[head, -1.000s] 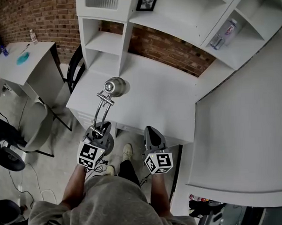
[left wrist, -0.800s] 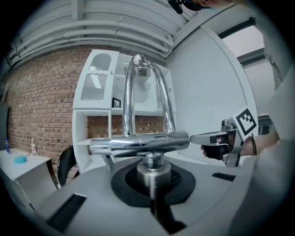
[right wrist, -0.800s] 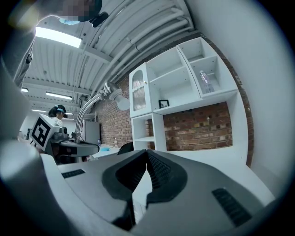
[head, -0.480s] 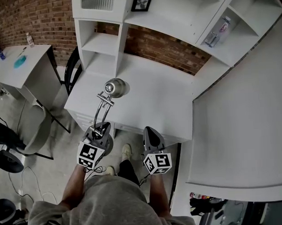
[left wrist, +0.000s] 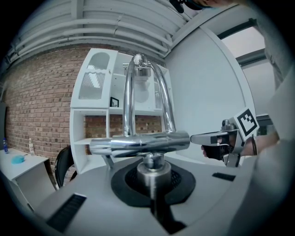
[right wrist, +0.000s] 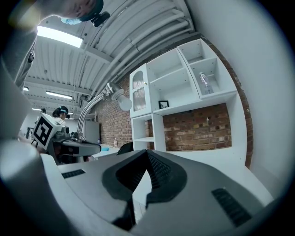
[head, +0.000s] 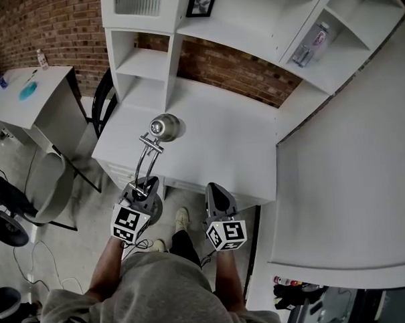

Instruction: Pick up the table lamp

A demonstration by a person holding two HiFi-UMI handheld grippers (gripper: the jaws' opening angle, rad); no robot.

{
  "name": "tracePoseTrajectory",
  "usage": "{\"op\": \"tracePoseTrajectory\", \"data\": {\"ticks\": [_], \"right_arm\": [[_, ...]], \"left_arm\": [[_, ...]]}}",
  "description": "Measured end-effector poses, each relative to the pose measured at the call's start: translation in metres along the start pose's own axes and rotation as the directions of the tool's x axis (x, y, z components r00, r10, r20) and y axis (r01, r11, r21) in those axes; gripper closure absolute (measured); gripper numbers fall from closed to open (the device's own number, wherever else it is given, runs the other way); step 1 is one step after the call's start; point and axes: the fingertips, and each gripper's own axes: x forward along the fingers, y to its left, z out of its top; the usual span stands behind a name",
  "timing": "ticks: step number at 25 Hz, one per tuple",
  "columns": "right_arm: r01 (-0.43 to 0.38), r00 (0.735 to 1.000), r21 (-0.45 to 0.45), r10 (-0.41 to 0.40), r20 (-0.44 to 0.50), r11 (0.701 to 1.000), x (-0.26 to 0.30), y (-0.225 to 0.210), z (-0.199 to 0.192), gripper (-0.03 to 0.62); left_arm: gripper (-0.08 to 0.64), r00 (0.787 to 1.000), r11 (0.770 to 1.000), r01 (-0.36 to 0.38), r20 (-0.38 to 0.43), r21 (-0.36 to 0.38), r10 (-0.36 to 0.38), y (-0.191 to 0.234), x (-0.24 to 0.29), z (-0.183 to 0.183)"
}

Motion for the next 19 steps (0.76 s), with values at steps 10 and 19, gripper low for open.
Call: {"op": "tracePoseTrajectory", "data": {"ticks": [10, 19], "right_arm": [[-0.007, 1.000, -0.002, 0.007, -0.006, 1.000, 0.0025, 0.0001, -0.0023, 0.569], [-0.011, 1.000, -0.012, 0.011, -0.009, 1.000, 0.0059, 0.0003, -0.0026, 0.569]], "left_arm": [[0.560, 1.000, 1.000, -0.002, -0.001, -0.005, 0.002, -0.0005, 0.0023, -0.0036], [0.560, 1.000, 1.000, -0.001, -0.007, -0.007, 0.001, 0.0022, 0.0049, -0.0050]]}}
